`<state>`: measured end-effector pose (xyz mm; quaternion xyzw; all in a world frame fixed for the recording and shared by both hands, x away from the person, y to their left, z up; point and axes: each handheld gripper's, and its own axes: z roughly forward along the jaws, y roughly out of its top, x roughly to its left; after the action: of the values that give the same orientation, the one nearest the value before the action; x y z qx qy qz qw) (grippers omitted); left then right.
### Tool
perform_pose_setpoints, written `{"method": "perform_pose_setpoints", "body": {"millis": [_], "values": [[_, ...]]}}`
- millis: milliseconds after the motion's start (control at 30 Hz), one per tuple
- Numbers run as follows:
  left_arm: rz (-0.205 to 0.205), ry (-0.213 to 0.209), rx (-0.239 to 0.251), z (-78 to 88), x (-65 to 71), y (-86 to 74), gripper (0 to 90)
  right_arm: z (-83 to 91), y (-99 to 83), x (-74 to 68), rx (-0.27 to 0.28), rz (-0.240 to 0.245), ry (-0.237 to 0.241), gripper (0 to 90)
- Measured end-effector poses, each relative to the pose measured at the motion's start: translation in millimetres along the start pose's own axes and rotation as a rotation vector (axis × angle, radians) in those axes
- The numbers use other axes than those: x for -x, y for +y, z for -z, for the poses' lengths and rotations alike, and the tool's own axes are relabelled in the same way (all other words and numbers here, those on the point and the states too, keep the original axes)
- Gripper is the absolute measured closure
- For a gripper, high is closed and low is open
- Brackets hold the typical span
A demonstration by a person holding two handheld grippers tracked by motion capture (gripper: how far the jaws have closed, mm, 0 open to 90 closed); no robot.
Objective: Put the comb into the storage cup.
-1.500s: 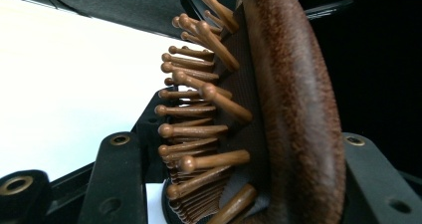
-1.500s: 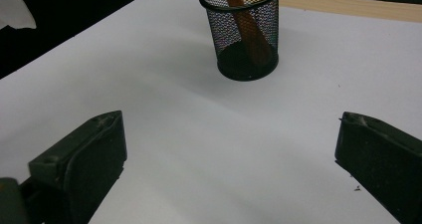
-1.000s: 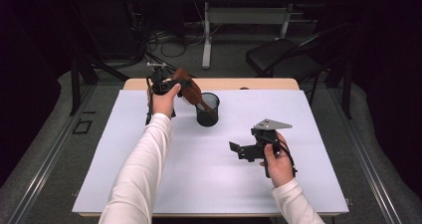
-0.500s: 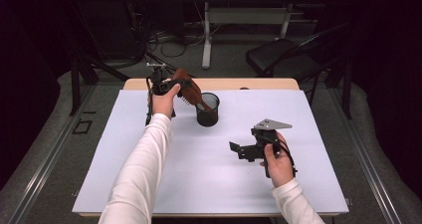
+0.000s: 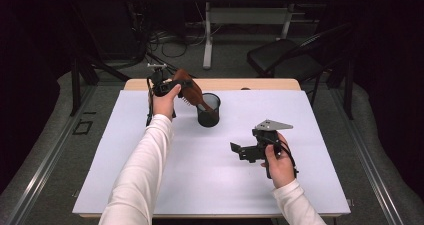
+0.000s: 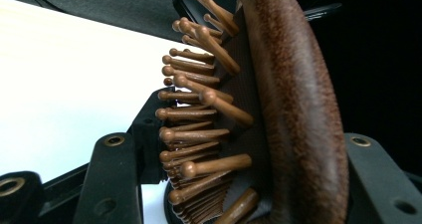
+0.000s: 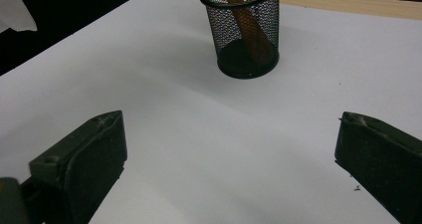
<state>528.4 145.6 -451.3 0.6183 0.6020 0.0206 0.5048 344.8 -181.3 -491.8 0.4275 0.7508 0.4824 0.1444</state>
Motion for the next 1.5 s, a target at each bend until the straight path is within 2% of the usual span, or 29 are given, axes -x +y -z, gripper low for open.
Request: {"method": "perform_pose_setpoints", "body": {"millis": [767, 1167, 1500], "values": [[-0.006, 0.008, 0.017, 0.0, 1.9, 0.3, 41.6, -0.5, -0.5, 0.3, -0.004, 0.001, -0.002, 0.0], [0.025, -0.020, 0.038, -0.5, 2.6, 0.2, 27.5, -0.4, -0.6, 0.1, -0.004, 0.002, -0.003, 0.0], [0.033, 0.002, 0.053, -0.2, 1.7, 0.1, 18.0, -0.5, -0.7, -0.2, -0.004, 0.001, -0.004, 0.0]]}}
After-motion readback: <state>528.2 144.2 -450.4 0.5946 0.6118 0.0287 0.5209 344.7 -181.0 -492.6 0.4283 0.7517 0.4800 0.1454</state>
